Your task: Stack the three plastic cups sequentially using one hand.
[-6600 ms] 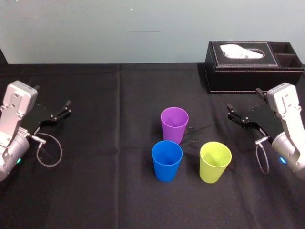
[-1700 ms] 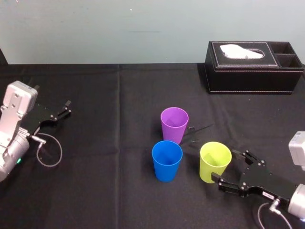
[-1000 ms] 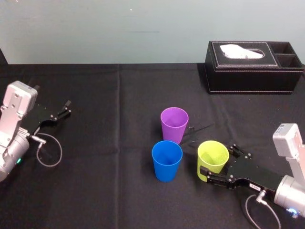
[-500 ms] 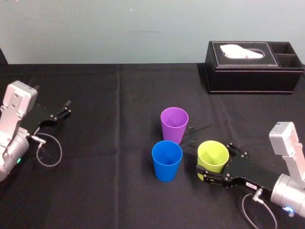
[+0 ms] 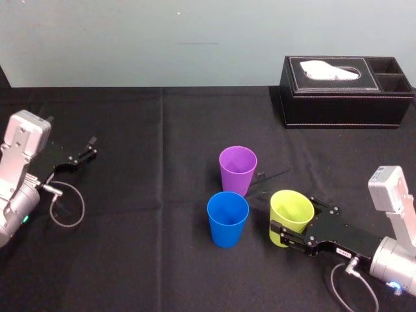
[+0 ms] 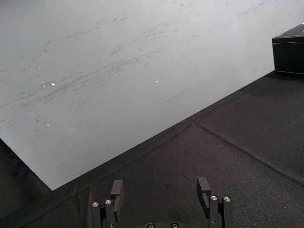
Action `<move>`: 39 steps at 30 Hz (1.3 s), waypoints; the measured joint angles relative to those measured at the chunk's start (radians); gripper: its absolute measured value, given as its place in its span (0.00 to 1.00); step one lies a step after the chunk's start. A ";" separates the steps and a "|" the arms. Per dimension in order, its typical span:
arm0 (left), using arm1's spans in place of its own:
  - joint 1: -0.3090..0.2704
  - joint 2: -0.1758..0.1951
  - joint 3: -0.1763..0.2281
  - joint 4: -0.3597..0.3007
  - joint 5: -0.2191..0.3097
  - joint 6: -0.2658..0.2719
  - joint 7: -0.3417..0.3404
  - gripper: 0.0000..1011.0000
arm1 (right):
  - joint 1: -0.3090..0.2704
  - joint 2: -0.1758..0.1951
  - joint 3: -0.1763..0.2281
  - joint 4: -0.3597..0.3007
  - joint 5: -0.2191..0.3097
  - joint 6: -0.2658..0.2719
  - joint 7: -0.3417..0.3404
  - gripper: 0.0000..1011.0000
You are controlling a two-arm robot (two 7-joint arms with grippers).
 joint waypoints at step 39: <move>0.000 0.000 0.000 0.000 0.000 0.000 0.000 1.00 | -0.021 0.042 0.035 -0.135 0.032 0.087 -0.034 0.72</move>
